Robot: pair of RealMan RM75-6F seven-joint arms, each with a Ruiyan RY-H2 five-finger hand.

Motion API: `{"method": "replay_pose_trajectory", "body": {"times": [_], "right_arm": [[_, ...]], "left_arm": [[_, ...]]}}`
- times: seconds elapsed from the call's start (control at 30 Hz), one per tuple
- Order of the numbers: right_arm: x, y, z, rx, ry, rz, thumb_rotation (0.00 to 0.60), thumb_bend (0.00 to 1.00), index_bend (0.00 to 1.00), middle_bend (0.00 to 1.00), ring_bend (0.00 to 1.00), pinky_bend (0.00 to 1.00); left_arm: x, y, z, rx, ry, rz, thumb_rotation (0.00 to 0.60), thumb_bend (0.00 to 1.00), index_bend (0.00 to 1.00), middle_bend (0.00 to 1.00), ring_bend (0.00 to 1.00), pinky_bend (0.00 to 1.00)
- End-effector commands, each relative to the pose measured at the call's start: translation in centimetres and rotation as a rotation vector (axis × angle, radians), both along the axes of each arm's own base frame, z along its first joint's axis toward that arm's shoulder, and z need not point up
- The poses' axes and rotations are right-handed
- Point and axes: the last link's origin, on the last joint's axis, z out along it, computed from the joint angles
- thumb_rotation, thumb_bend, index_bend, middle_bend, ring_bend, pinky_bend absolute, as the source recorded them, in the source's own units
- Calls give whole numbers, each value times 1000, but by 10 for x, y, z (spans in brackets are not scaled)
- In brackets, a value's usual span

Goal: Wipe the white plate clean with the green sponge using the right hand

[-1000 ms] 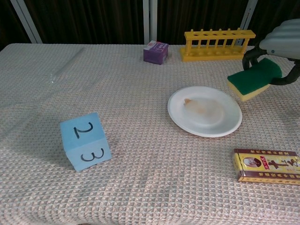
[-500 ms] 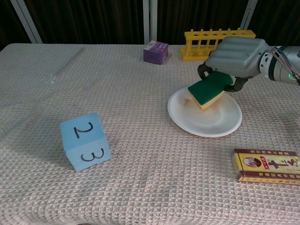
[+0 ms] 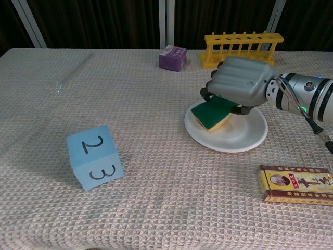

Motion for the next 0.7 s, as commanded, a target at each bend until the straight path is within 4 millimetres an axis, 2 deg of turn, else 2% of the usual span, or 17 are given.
{"method": "replay_pose_trajectory", "body": {"times": [0.03, 0.2, 0.33, 0.47, 0.7], "right_arm": [[1, 4, 0, 1, -23, 7, 600, 738, 665, 519, 329, 344], [-5, 6, 20, -31, -74, -13, 600, 738, 667, 519, 329, 339], [-17, 4, 33, -40, -27, -30, 600, 738, 666, 519, 329, 338], [-22, 4, 28, -22, 35, -27, 600, 738, 666, 519, 329, 331], [-15, 10, 3, 26, 69, 5, 600, 738, 667, 519, 329, 324]], "left_arm": [[0, 0, 0, 1, -2, -1, 600, 0, 230, 160, 119, 168], [0, 0, 0, 1, -2, -6, 600, 0, 230, 160, 119, 168], [0, 1, 0, 0, -1, -13, 600, 0, 230, 160, 119, 168], [1, 1, 0, 1, -1, -16, 600, 0, 230, 160, 119, 168], [0, 0, 0, 3, -2, -10, 600, 0, 230, 160, 119, 168]]}}
